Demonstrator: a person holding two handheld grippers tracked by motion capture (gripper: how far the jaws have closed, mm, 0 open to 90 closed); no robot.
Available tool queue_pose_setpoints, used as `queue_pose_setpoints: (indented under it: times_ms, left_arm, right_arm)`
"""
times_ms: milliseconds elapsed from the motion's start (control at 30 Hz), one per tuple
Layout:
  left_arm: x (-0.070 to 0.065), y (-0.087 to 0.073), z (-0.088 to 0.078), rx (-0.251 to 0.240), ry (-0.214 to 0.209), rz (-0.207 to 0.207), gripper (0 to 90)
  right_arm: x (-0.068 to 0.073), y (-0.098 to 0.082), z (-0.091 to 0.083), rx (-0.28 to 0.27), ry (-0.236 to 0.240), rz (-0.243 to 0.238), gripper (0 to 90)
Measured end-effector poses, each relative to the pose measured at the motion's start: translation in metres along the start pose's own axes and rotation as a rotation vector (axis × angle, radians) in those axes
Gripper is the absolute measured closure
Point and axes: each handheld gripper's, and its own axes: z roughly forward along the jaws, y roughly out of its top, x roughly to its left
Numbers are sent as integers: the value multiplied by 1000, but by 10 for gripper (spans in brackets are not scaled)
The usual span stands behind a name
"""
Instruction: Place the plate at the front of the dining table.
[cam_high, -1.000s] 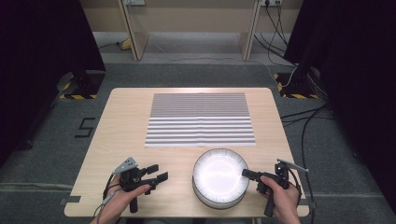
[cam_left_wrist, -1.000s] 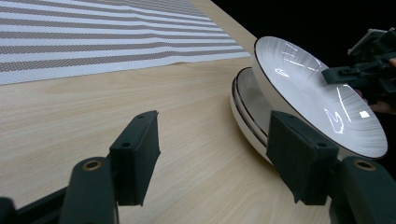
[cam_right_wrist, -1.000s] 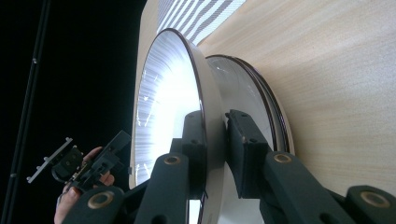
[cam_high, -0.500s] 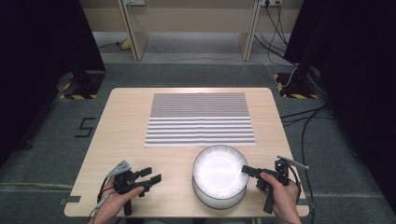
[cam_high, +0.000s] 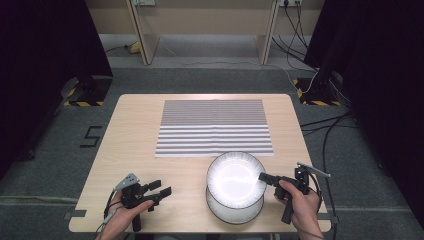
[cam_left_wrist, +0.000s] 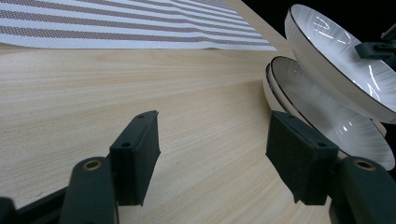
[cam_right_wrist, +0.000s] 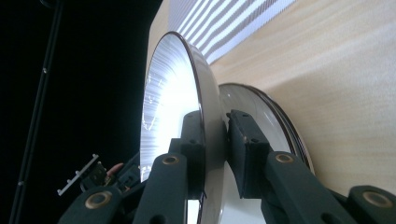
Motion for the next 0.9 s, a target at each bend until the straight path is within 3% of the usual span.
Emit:
queue_pose_setpoints:
  times_ms: [900]
  left_arm:
    - [2, -10, 4, 9, -2, -4, 340]
  right_arm:
    - [4, 20, 18, -27, 6, 11, 752]
